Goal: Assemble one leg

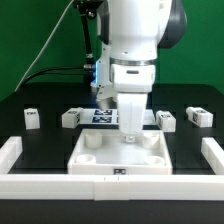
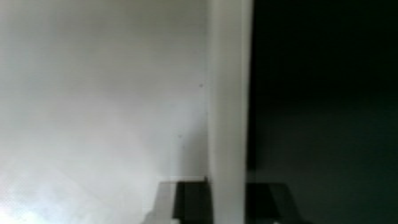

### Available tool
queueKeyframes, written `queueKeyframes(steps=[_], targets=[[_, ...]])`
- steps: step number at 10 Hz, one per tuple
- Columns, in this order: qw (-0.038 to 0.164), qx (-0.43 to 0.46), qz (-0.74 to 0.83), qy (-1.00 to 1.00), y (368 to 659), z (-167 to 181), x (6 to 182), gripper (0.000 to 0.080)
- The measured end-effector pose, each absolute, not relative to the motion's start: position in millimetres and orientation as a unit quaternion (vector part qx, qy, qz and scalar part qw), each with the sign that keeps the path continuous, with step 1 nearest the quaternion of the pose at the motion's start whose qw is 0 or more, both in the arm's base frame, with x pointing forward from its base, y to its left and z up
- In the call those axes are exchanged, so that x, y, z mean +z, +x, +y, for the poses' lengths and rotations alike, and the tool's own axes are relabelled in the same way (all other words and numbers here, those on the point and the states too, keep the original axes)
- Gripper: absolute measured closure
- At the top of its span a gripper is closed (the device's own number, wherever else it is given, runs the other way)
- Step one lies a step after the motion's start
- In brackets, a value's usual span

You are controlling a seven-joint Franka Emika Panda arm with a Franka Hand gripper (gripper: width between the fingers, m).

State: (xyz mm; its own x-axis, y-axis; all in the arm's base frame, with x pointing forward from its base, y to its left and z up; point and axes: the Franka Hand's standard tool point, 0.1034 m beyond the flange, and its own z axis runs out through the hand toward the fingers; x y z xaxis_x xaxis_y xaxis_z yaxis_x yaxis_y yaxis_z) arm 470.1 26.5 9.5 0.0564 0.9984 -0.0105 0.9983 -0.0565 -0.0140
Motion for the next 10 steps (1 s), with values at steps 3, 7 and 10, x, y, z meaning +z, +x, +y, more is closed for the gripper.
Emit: queueKeyframes(steps=[3, 7, 10], targets=[[0.004, -0.001, -0.700, -0.715, 478, 66, 8.3, 0.0741], [0.002, -0.003, -0.689, -0.725, 488, 84, 8.9, 0.0741], [0.002, -0.003, -0.681, -0.732, 487, 84, 8.5, 0.0741]])
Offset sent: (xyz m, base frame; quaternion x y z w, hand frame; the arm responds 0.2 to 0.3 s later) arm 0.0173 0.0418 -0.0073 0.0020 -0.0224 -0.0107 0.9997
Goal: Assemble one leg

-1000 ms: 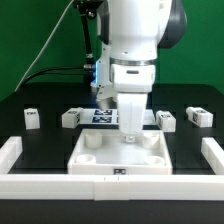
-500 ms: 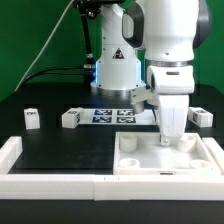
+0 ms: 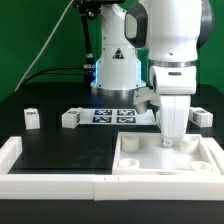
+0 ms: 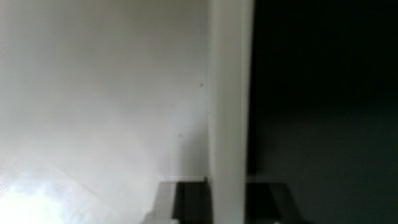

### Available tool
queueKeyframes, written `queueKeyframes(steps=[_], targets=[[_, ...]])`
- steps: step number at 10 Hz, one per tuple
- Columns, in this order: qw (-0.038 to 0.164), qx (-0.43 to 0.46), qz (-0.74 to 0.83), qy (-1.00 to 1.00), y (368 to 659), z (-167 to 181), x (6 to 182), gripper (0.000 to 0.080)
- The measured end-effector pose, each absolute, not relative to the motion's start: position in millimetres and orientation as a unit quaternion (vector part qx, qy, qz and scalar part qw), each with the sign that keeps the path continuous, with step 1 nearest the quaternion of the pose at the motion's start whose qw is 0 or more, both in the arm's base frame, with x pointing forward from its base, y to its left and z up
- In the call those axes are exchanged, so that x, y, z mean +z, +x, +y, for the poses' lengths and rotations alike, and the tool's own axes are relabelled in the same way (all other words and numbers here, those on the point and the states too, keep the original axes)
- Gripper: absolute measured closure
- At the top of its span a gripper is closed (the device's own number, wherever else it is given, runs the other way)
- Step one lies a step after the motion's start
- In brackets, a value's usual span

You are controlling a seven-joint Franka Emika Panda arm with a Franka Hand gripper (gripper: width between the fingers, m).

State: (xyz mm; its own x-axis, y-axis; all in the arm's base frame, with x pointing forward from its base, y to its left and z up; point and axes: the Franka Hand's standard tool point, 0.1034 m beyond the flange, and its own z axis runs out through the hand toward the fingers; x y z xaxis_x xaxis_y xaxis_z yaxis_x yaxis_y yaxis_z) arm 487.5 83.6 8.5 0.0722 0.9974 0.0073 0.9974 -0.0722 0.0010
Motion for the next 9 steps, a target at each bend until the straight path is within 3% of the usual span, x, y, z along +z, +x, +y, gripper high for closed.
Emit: queueKeyframes(steps=[2, 3, 4, 5, 6, 9], targets=[[0.002, -0.003, -0.681, -0.732, 487.5, 83.4, 8.4, 0.0414], [0.002, -0.003, -0.681, -0.732, 487.5, 83.3, 8.4, 0.0414], [0.002, -0.003, -0.681, -0.732, 487.5, 83.2, 8.4, 0.0238], [0.002, -0.003, -0.681, -0.733, 487.5, 83.1, 8.4, 0.0238], [0.002, -0.003, -0.681, -0.733, 487.5, 83.0, 8.4, 0.0169], [0.002, -0.003, -0.680, -0.733, 487.5, 82.7, 8.4, 0.0151]])
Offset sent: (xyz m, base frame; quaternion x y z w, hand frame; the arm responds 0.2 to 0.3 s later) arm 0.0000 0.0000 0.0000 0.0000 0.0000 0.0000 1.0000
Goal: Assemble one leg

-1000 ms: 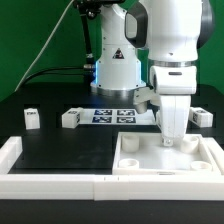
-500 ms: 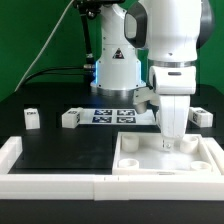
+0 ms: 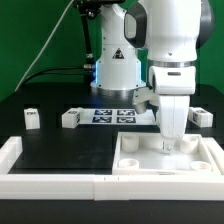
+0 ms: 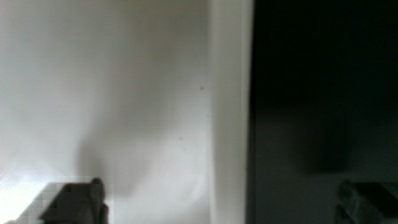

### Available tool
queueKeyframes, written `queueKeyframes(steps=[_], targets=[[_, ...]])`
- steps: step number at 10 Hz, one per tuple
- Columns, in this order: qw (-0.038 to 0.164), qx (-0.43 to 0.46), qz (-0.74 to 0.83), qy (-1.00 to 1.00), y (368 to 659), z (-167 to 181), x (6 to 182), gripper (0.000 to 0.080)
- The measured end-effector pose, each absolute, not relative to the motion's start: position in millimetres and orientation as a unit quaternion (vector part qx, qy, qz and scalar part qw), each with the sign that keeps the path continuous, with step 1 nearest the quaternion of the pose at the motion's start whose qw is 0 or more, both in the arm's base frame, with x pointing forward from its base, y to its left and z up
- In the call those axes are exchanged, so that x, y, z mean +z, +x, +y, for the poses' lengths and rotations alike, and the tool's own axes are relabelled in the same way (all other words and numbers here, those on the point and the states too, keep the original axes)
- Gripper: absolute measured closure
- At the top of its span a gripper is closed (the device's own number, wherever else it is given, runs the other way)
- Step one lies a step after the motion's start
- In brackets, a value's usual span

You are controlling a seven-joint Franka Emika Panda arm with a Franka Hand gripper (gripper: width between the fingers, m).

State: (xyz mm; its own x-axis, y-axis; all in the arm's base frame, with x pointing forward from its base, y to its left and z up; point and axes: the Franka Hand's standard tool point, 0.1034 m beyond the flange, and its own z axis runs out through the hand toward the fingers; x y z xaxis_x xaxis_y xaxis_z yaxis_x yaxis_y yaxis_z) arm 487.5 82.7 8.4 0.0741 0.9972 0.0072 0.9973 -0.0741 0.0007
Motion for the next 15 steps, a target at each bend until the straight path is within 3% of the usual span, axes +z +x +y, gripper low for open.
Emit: queueKeyframes(steps=[2, 4, 6, 10, 13, 15], targets=[[0.000, -0.006, -0.661, -0.750, 483, 86, 15.6, 0.0151], [-0.010, -0.015, -0.627, -0.779, 467, 100, 43.9, 0.0151], [-0.013, -0.013, -0.594, -0.804, 459, 109, 55.6, 0.0151], [-0.010, -0.012, -0.542, -0.840, 458, 108, 52.9, 0.0151], [-0.001, -0.016, -0.391, -0.920, 457, 110, 52.5, 0.0151], [0.015, -0.021, -0.215, -0.976, 435, 124, 45.9, 0.0151]])
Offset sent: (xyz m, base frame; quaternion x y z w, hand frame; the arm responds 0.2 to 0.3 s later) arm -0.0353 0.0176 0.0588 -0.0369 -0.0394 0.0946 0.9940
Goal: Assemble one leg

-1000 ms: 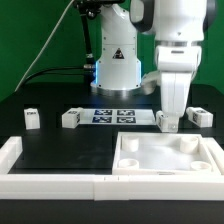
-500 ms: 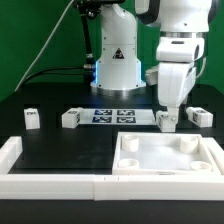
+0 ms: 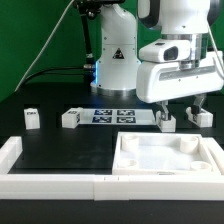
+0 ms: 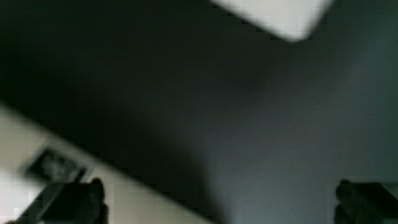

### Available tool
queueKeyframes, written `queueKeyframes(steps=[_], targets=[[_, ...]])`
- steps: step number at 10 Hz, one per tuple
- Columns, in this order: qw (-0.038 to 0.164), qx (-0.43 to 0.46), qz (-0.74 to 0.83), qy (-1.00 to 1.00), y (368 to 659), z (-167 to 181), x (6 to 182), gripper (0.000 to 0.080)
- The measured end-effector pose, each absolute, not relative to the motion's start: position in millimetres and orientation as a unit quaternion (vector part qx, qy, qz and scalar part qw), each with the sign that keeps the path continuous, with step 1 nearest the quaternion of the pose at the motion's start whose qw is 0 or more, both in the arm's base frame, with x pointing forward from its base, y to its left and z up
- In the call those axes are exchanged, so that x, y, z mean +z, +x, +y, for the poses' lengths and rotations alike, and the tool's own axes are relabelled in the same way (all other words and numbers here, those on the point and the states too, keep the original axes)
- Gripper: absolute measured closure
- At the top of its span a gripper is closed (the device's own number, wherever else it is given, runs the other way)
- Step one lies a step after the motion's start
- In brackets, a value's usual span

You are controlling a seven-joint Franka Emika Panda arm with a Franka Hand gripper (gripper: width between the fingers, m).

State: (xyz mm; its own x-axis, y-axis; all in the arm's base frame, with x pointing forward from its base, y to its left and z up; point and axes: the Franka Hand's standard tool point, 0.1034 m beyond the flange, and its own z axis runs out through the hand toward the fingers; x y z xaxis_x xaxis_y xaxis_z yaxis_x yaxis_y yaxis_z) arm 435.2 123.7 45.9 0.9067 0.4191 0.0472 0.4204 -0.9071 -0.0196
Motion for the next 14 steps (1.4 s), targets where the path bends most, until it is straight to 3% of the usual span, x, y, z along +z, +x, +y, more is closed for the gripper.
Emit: queueKeyframes(steps=[6, 10, 11, 14], targets=[[0.024, -0.013, -0.167, -0.986, 409, 183, 45.2, 0.0151], [0.022, 0.000, -0.173, -0.985, 406, 186, 44.1, 0.0151], [0.017, 0.019, -0.174, -0.984, 402, 184, 42.7, 0.0151], [-0.022, 0.170, -0.160, -0.972, 393, 183, 40.7, 0.0151]])
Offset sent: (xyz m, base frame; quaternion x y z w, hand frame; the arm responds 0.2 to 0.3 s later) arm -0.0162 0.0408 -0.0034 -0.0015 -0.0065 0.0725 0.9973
